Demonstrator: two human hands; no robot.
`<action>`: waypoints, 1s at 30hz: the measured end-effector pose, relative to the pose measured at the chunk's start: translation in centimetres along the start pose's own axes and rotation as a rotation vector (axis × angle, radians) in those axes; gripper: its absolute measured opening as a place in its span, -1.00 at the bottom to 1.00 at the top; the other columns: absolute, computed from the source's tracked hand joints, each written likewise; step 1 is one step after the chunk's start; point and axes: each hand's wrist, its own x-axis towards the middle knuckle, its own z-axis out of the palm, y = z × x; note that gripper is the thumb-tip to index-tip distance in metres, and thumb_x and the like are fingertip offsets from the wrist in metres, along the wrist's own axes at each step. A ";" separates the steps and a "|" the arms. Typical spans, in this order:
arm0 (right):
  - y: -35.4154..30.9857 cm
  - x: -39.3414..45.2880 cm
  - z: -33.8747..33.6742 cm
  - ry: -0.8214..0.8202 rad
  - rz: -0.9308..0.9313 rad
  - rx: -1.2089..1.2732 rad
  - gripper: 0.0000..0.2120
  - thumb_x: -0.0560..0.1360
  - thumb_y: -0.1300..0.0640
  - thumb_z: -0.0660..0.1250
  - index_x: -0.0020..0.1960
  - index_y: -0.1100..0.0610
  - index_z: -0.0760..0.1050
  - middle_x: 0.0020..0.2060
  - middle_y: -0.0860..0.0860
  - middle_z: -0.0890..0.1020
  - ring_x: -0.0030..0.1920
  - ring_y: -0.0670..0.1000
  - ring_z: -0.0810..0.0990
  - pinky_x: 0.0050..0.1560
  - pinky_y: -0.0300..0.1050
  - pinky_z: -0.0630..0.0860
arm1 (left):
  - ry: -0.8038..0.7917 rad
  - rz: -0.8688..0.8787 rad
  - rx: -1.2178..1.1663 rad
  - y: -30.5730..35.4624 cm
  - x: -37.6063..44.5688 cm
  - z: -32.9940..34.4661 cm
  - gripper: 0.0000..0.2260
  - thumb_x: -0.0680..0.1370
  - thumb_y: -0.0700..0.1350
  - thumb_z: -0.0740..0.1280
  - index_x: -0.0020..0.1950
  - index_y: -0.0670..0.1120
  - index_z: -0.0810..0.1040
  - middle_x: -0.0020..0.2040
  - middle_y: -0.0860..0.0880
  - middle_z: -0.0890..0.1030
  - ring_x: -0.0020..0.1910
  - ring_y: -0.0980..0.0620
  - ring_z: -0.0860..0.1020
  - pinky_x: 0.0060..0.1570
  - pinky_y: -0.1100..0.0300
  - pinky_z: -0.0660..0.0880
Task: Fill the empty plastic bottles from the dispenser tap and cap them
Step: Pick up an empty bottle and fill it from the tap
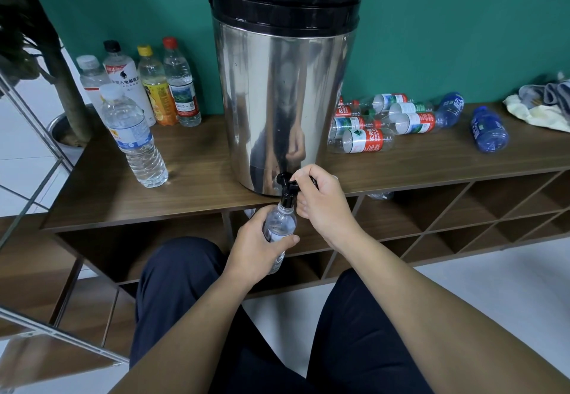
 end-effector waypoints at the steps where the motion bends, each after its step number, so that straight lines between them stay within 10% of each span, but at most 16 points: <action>1: 0.0 0.0 0.0 0.001 0.001 0.002 -0.75 0.79 0.08 0.26 0.08 0.26 0.53 -0.44 -0.05 0.35 -0.40 -0.05 0.30 -0.38 -0.14 0.30 | -0.003 -0.001 0.001 0.0 0.0 0.0 -0.44 0.51 -0.07 0.70 0.44 0.16 0.59 0.18 0.33 0.72 0.19 0.32 0.68 0.23 0.31 0.56; 30: -0.2 -0.2 0.2 0.015 0.009 0.011 -0.73 0.79 0.08 0.25 0.09 0.30 0.51 -0.45 -0.06 0.33 -0.41 -0.05 0.28 -0.38 -0.16 0.30 | 0.001 -0.002 -0.028 0.1 -0.1 0.2 -0.45 0.50 -0.11 0.70 0.43 0.12 0.61 0.16 0.28 0.75 0.17 0.28 0.70 0.24 0.28 0.56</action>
